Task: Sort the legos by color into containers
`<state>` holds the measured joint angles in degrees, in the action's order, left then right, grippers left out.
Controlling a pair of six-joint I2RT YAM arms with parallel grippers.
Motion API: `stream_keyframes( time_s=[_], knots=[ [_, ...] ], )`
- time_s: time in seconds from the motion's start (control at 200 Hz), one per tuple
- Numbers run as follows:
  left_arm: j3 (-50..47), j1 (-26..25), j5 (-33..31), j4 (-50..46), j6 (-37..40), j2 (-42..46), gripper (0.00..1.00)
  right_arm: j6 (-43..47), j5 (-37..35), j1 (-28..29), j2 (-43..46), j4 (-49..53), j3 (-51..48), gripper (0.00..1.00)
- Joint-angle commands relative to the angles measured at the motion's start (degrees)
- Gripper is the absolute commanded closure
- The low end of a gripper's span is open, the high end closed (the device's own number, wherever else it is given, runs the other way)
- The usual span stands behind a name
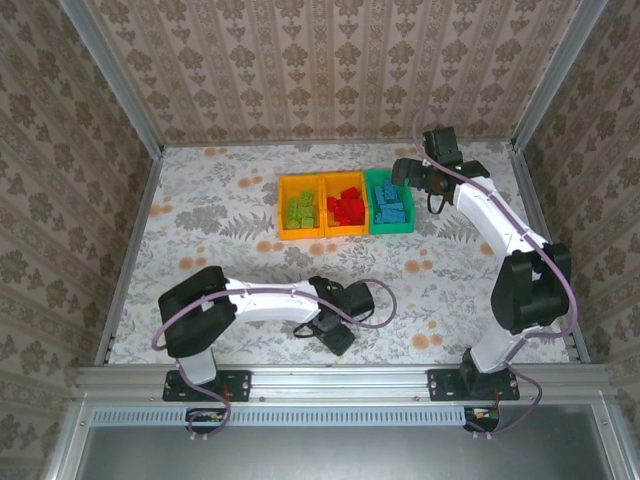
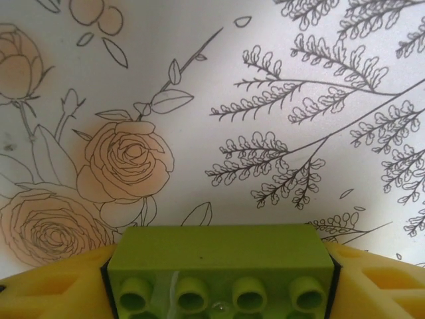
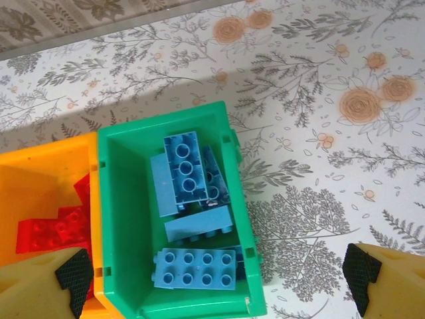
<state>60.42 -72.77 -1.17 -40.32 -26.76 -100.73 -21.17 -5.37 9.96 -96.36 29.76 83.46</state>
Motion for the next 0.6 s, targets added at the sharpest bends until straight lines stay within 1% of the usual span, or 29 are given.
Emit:
stream_keyframes(
  time_s=[0.0,0.065,0.29,0.455,0.595],
  knots=[
    [0.2,-0.3,-0.9,-0.6,1.0,-2.4,0.39,-0.6,-0.2,-0.7,2.0,-0.4,-1.1,0.0],
    [0.2,-0.1,-1.4,-0.3,1.0,-2.3,0.41,-0.5,-0.2,-0.8,2.1,-0.2,-1.3,0.0],
    [1.4,1.6,-3.8,0.4,1.7,-2.3,0.44,-0.5,-0.4,-1.1,2.3,0.0,-2.1,0.0],
    [1.8,4.2,-4.5,2.2,3.7,-2.1,0.44,-0.2,-1.1,-1.2,2.8,0.6,-2.9,0.0],
    [1.8,7.3,-3.8,4.4,5.2,-2.0,0.44,0.0,-1.7,-1.4,4.1,0.7,-4.5,0.0]
  ],
)
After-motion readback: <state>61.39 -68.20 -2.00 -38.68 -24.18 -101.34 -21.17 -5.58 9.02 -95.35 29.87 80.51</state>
